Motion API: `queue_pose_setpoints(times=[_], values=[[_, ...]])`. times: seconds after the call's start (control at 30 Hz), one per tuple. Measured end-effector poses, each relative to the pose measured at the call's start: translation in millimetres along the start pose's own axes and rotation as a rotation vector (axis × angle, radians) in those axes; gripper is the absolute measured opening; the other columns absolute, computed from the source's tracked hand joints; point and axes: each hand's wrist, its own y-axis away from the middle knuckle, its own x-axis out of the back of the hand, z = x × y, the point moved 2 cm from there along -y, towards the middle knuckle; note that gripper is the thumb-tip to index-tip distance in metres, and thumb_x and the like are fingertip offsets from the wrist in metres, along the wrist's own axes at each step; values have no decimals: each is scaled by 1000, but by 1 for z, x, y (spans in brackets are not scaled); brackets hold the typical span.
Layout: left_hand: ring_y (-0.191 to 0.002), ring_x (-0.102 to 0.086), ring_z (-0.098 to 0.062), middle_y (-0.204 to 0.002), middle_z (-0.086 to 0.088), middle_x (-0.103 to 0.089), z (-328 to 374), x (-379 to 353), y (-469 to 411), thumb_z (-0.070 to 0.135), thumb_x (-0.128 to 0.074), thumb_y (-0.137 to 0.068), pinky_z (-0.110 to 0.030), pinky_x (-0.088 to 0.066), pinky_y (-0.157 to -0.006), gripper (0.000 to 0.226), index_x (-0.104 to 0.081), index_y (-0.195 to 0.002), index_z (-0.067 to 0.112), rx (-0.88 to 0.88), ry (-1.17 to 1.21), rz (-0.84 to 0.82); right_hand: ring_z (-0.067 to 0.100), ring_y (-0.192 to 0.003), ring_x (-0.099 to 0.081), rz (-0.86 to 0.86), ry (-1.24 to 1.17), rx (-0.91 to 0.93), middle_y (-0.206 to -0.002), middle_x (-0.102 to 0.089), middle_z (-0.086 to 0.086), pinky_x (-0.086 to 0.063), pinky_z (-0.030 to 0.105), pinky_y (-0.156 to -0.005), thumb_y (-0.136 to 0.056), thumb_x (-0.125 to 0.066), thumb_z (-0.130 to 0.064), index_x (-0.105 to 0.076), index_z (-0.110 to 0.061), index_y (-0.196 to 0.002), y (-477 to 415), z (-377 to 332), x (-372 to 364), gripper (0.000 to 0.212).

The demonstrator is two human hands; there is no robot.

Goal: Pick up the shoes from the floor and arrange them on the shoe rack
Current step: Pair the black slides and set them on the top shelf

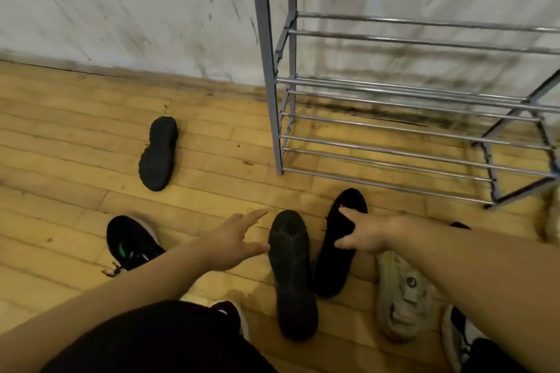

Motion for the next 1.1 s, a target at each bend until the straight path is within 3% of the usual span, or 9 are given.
queue_pose_setpoints(times=[0.1,0.2,0.33,0.5,0.63,0.77,0.9,1.0,1.1], values=[[-133,-51,-31,-151,1,-43,-15,-46,-39,62,-66,-86,-45,-45,-109,82,-20,-153,58,23,140,-33,41,-145,-32,55,-125,-90,-166,-15,19,-40,41,-113,-84,-55,-75,12,-42,-158,-41,-4,-39,105],[-134,-49,-22,-146,3,-45,-24,-85,-61,53,-70,-86,-37,-44,-113,80,-27,-154,52,16,276,-43,43,-149,-22,161,-221,-138,-166,-11,18,-36,46,-116,-80,-52,-80,9,-50,-156,-63,-5,-65,102],[-133,-47,-15,-146,7,-43,-33,-113,-68,31,-78,-87,-40,-46,-113,85,-27,-151,54,39,341,81,42,-148,-23,306,-315,-155,-165,4,15,-38,45,-115,-84,-61,-68,4,-50,-156,-72,-13,-84,99],[-128,-47,-13,-138,6,-43,-30,-104,-66,21,-76,-90,-38,-46,-112,85,-29,-152,54,72,340,144,41,-151,-19,351,-367,-157,-167,7,13,-34,45,-115,-86,-66,-59,6,-51,-156,-72,-14,-87,100],[-117,-51,-17,-131,7,-40,-35,-62,-54,20,-74,-92,-45,-55,-102,76,-35,-151,48,157,417,397,42,-152,-13,376,-374,-122,-167,13,12,-34,45,-114,-90,-65,-56,6,-48,-157,-64,-14,-88,98],[-109,-52,-18,-130,6,-38,-42,-23,-45,33,-74,-92,-48,-59,-93,79,-26,-153,49,196,248,649,43,-150,-15,404,-344,-114,-168,8,9,-33,49,-115,-89,-60,-63,7,-50,-156,-64,-16,-97,95],[-132,-51,-24,-152,6,-45,-31,-35,-47,40,-70,-93,-47,-53,-101,92,-6,-159,46,98,28,350,42,-149,-20,414,-274,-37,-168,5,9,-35,50,-116,-89,-58,-66,7,-48,-156,-63,-16,-100,95],[-152,-18,-34,-170,10,-13,-45,-64,-46,47,-64,-94,-57,-32,-117,94,3,-159,46,76,-337,155,41,-150,-18,407,-272,-25,-169,4,8,-33,49,-117,-88,-60,-66,4,-46,-157,-63,-15,-100,96],[-155,-3,-35,-170,16,-1,-58,-73,-49,44,-65,-94,-55,-25,-122,97,8,-158,48,67,-249,123,40,-151,-17,411,-287,-34,-169,2,8,-30,49,-119,-87,-62,-66,1,-45,-158,-63,-14,-100,97]])
